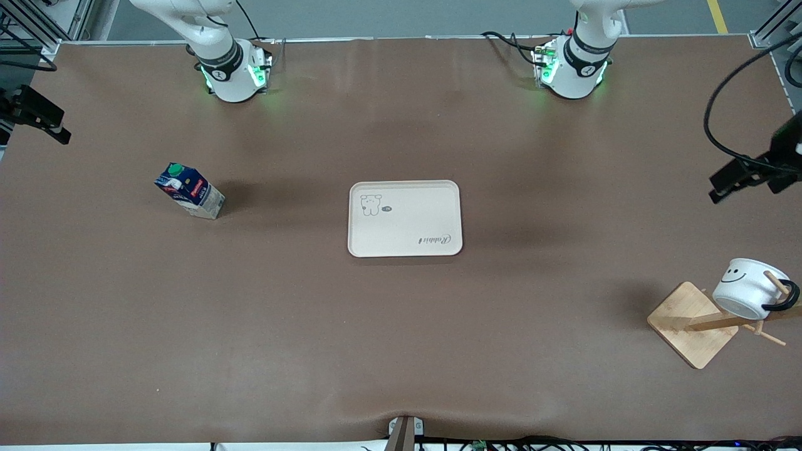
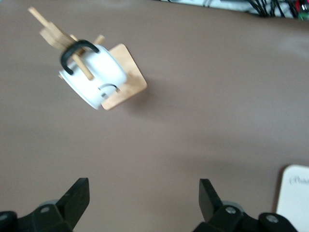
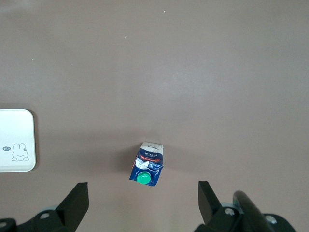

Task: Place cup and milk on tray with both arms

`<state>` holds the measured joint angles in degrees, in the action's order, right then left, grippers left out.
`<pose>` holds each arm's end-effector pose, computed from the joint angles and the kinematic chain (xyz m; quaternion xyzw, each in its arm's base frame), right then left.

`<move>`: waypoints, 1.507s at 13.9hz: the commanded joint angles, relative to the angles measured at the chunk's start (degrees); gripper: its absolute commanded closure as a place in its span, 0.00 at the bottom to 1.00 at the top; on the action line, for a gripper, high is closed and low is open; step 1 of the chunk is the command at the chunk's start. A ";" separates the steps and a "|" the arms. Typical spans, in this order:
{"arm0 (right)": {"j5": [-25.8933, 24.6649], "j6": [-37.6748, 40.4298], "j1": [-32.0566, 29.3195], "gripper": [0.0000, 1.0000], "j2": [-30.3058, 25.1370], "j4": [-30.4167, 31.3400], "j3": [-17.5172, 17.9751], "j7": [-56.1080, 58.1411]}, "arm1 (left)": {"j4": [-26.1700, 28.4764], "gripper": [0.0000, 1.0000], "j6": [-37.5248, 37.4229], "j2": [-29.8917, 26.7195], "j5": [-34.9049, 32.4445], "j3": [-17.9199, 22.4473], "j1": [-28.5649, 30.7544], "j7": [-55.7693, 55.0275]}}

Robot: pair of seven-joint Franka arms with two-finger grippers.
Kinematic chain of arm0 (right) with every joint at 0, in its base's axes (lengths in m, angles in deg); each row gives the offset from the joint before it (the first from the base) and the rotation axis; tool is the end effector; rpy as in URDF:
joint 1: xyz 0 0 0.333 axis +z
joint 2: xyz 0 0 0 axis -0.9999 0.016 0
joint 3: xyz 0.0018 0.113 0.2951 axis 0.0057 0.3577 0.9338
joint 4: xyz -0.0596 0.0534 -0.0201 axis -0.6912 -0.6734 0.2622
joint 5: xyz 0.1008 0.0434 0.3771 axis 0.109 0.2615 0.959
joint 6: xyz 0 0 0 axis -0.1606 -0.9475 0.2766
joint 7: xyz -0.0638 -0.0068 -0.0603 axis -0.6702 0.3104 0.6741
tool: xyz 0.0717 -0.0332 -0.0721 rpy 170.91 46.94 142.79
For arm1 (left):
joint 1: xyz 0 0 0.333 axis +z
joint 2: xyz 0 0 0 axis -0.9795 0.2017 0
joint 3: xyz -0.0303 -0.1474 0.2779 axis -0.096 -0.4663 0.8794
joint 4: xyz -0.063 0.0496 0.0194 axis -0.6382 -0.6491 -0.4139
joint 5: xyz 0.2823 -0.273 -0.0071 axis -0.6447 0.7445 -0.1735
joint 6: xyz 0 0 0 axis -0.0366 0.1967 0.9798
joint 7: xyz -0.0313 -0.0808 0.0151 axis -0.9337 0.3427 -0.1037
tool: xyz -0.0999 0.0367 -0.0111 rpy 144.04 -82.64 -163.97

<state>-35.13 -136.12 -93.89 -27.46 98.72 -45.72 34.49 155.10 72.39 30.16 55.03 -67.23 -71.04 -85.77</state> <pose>0.5121 -0.0303 0.6763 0.9996 0.0058 0.0259 0.0063 0.5823 0.0123 0.6177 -0.9928 -0.0867 -0.0772 0.0292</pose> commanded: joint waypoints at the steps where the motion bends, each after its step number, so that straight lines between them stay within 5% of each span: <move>1: 0.29 1.14 -0.90 0.00 1.05 -1.64 0.52 0.48 | 5.34 0.00 6.04 -1.90 2.46 -0.45 3.29 0.16; 6: 0.29 1.40 -0.99 0.00 1.14 -1.55 0.52 0.48 | 11.22 0.00 16.41 -2.34 6.24 -0.62 7.52 3.14; 11: 0.29 1.84 -1.08 0.00 1.23 -1.55 0.52 0.56 | 16.95 0.00 27.05 -1.03 20.38 -0.45 13.84 21.56; 21: 0.37 2.81 -0.99 0.00 1.23 -1.55 0.52 0.39 | 16.25 0.00 35.15 8.90 37.10 -0.36 17.11 44.98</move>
<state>-35.13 -134.49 -93.90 -26.83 98.69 -45.73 34.49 172.22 106.51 37.66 89.95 -67.17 -54.87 -44.05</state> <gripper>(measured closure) 0.000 0.000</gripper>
